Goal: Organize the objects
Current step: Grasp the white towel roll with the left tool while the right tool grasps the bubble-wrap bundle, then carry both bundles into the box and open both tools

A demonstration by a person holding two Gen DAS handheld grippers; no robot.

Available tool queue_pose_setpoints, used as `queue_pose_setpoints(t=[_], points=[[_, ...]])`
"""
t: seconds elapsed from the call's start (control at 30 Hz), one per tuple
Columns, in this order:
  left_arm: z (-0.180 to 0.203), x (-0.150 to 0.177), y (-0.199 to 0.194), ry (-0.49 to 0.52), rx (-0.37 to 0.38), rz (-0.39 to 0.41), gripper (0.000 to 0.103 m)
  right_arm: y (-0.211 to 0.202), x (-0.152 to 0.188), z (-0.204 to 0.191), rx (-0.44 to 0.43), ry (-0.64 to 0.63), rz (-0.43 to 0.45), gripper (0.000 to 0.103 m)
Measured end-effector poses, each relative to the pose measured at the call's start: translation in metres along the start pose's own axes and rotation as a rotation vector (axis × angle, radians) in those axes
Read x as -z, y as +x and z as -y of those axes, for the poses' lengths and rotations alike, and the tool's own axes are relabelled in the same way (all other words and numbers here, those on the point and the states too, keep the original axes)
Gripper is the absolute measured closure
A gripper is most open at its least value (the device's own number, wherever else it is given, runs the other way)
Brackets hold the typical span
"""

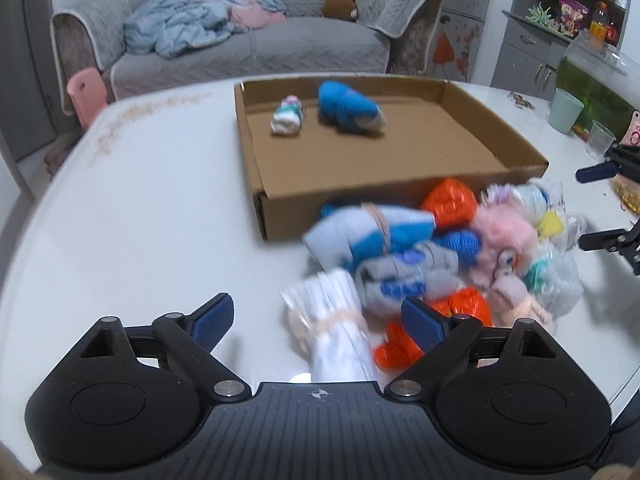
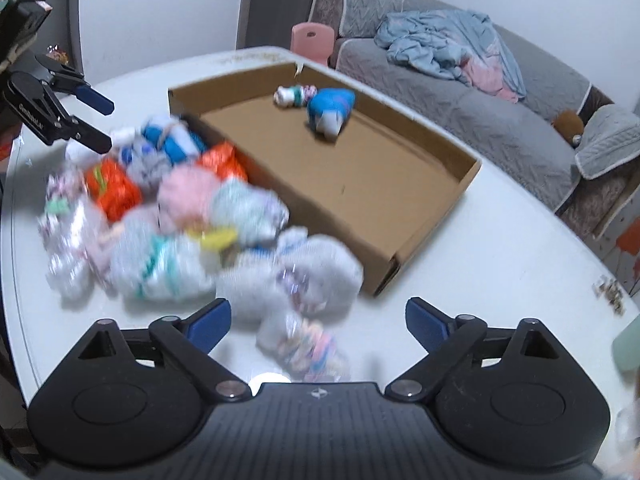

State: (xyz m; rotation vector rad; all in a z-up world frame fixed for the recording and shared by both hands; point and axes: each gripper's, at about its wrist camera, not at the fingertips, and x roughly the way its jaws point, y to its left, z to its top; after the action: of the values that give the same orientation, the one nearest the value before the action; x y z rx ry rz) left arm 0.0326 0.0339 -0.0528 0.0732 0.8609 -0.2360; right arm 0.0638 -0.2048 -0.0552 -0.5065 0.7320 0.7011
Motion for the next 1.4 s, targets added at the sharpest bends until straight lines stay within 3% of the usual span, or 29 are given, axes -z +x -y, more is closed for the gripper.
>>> queue_pose_setpoints(t=[0.17,0.33,0.47,0.53,0.6,0.73,1.03,1.4], points=[[-0.006,0.008,0.011,-0.036,0.004,-0.019,0.01,0.017,0.014,-0.003,-0.012,0.015,-0.013,0.035],[-0.011,0.011,0.017,-0.023,-0.021,-0.042,0.017,0.017,0.019,-0.002,-0.066,0.068,0.017,0.05],[-0.009,0.013,0.016,0.01,-0.051,-0.03,0.024,0.01,0.027,-0.003,-0.084,0.085,0.022,0.053],[-0.008,0.014,0.012,0.019,-0.042,-0.014,0.046,0.007,0.031,-0.004,-0.086,0.1,0.025,0.054],[-0.005,0.013,0.009,0.032,-0.04,-0.011,0.062,0.005,0.035,-0.005,-0.088,0.117,0.027,0.055],[-0.001,0.015,0.007,0.043,-0.052,-0.009,0.063,-0.002,0.039,-0.004,-0.088,0.15,0.025,0.061],[-0.013,0.006,-0.016,0.004,-0.038,0.024,0.063,-0.032,0.036,0.0,-0.066,0.166,0.051,0.062],[-0.02,-0.03,-0.051,0.021,-0.051,0.098,0.062,-0.066,-0.01,0.013,-0.035,0.167,0.139,0.062]])
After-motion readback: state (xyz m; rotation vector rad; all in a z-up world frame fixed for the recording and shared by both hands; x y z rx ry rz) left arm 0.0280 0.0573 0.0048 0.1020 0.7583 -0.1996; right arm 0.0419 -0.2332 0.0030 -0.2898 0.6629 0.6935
